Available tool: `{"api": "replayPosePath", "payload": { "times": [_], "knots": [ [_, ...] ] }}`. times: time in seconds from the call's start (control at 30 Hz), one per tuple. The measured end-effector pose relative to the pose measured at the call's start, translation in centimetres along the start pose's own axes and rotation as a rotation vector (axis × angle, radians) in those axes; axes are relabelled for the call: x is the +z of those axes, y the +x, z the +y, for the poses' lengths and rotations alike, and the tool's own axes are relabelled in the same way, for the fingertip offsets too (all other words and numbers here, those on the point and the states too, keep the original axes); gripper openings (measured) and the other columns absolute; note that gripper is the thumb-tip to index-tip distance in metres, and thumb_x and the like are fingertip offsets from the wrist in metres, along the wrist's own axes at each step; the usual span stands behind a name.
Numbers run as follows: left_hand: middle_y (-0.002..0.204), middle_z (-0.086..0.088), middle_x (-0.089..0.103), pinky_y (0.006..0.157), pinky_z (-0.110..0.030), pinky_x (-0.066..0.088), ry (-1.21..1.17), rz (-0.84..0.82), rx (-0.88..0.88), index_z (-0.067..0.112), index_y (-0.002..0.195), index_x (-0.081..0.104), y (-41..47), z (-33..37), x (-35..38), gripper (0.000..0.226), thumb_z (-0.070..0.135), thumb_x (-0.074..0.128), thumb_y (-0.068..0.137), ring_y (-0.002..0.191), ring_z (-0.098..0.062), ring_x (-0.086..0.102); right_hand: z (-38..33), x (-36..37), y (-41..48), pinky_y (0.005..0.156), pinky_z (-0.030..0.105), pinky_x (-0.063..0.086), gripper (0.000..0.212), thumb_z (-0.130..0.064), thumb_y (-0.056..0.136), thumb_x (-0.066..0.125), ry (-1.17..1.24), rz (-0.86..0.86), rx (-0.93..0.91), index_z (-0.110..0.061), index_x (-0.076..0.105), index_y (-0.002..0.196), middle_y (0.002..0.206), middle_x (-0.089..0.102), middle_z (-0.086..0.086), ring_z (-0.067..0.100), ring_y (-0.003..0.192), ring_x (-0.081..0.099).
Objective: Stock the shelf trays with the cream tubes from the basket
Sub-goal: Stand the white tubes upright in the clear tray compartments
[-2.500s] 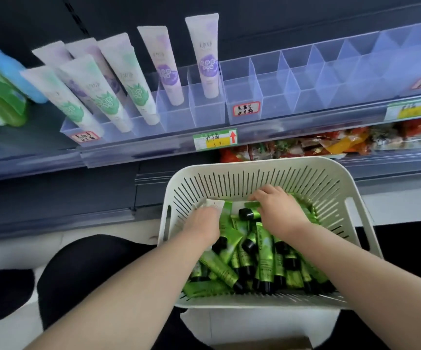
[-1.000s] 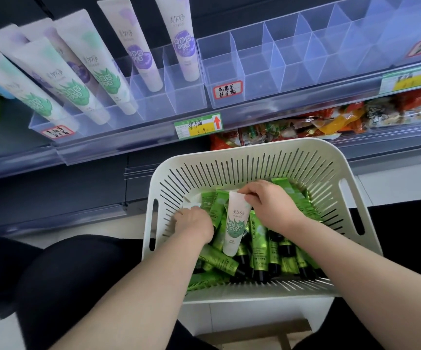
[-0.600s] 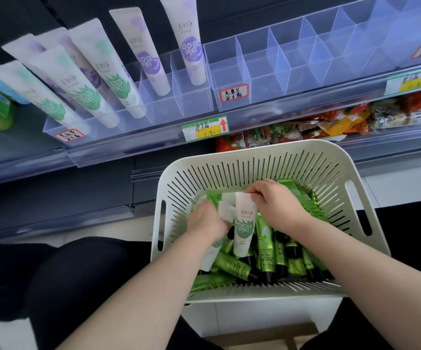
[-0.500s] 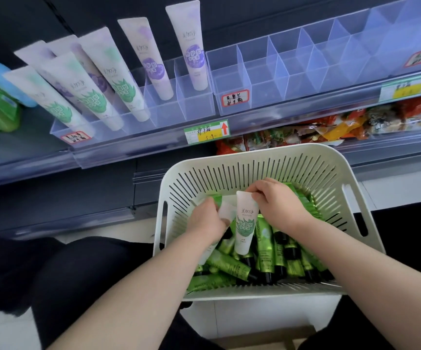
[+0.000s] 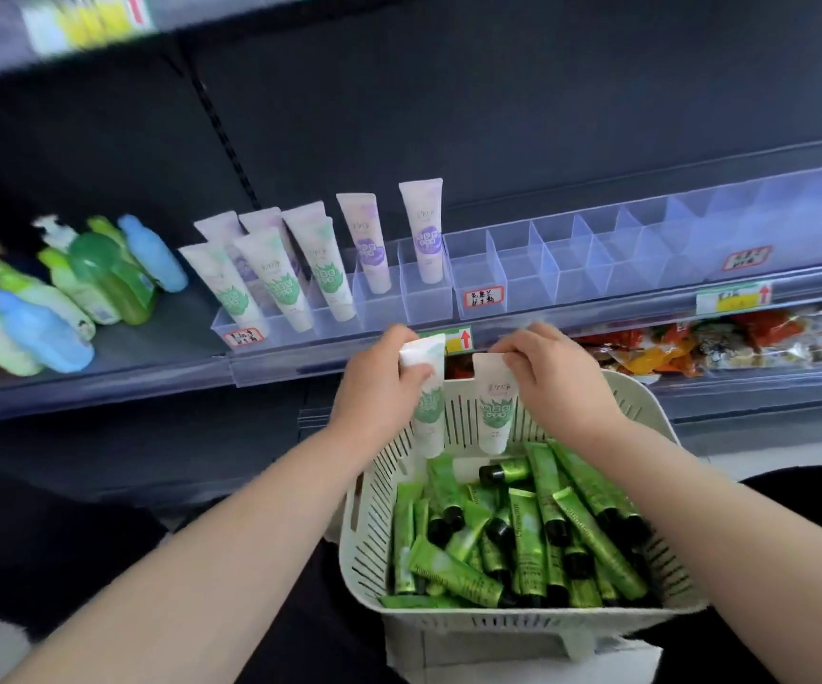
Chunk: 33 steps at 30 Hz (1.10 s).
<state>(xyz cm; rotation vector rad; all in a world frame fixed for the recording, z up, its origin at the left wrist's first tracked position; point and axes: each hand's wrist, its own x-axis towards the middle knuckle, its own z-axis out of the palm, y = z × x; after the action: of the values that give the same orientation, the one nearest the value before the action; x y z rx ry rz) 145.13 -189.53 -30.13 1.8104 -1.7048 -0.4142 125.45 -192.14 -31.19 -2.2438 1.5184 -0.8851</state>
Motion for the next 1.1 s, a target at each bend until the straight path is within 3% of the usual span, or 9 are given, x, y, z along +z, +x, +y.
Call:
{"api": "replayPosePath", "payload": {
  "times": [0.1, 0.2, 0.37, 0.53, 0.73, 0.87, 1.1],
  "knots": [
    [0.075, 0.018, 0.053, 0.056, -0.016, 0.032, -0.012, 0.146, 0.043, 0.029, 0.100, 0.055, 2.3, 1.8, -3.6, 0.016, 0.023, 0.064, 0.089, 0.068, 0.004, 0.049, -1.9, -1.8, 2.6, 0.067, 0.035, 0.047, 0.024, -0.018, 0.096, 0.046, -0.015, 0.065, -0.034, -0.021, 0.067, 0.105, 0.097, 0.058, -0.003, 0.020, 0.086, 0.057],
    [0.083, 0.015, 0.055, 0.061, -0.025, 0.038, -0.032, 0.287, 0.048, 0.025, 0.107, 0.057, 4.8, 3.4, -6.7, 0.015, 0.022, 0.059, 0.092, 0.075, -0.007, 0.053, -3.9, -3.1, 5.8, 0.059, 0.031, 0.041, 0.024, -0.018, 0.095, 0.045, -0.012, 0.164, -0.049, -0.024, 0.068, 0.100, 0.092, 0.055, -0.006, 0.019, 0.079, 0.055],
    [0.092, 0.009, 0.059, 0.057, -0.018, 0.034, -0.024, 0.374, 0.061, 0.027, 0.097, 0.052, 8.6, 4.6, -9.6, 0.013, 0.016, 0.055, 0.092, 0.081, -0.012, 0.053, -6.5, -3.9, 10.7, 0.053, 0.026, 0.036, 0.027, -0.021, 0.095, 0.042, 0.002, 0.284, -0.059, -0.027, 0.067, 0.102, 0.097, 0.056, -0.005, 0.017, 0.078, 0.055],
    [0.092, 0.005, 0.059, 0.059, -0.029, 0.044, 0.033, 0.321, 0.024, 0.027, 0.093, 0.052, 11.4, 4.2, -10.1, 0.014, 0.013, 0.053, 0.091, 0.081, -0.016, 0.056, -7.7, -3.2, 14.4, 0.060, 0.031, 0.047, 0.027, -0.023, 0.095, 0.041, -0.020, 0.333, -0.074, -0.032, 0.066, 0.101, 0.097, 0.056, -0.007, 0.017, 0.078, 0.056],
    [0.096, 0.003, 0.062, 0.075, -0.045, 0.052, 0.088, 0.173, 0.008, 0.027, 0.098, 0.052, 13.1, 2.2, -8.5, 0.015, 0.014, 0.056, 0.092, 0.084, -0.023, 0.060, -6.6, -0.2, 16.8, 0.057, 0.029, 0.045, 0.029, -0.022, 0.095, 0.041, -0.081, 0.259, -0.076, -0.030, 0.068, 0.103, 0.092, 0.055, -0.007, 0.018, 0.074, 0.054],
    [0.104, 0.002, 0.064, 0.077, -0.044, 0.052, 0.115, 0.157, 0.011, 0.027, 0.114, 0.054, 13.7, 1.0, -7.2, 0.024, 0.016, 0.056, 0.093, 0.089, -0.023, 0.059, -5.5, 2.0, 17.2, 0.056, 0.027, 0.038, 0.030, -0.020, 0.095, 0.042, -0.133, 0.179, -0.068, -0.029, 0.069, 0.104, 0.098, 0.058, -0.004, 0.018, 0.077, 0.054],
    [0.102, -0.001, 0.061, 0.066, -0.034, 0.041, 0.206, 0.141, 0.053, 0.023, 0.111, 0.050, 14.3, 0.1, -6.3, 0.019, 0.016, 0.055, 0.094, 0.083, -0.018, 0.052, -4.9, 2.1, 17.6, 0.061, 0.030, 0.042, 0.025, -0.015, 0.090, 0.052, -0.231, 0.187, -0.113, -0.024, 0.068, 0.107, 0.098, 0.062, 0.003, 0.025, 0.088, 0.056]
  ]
}}
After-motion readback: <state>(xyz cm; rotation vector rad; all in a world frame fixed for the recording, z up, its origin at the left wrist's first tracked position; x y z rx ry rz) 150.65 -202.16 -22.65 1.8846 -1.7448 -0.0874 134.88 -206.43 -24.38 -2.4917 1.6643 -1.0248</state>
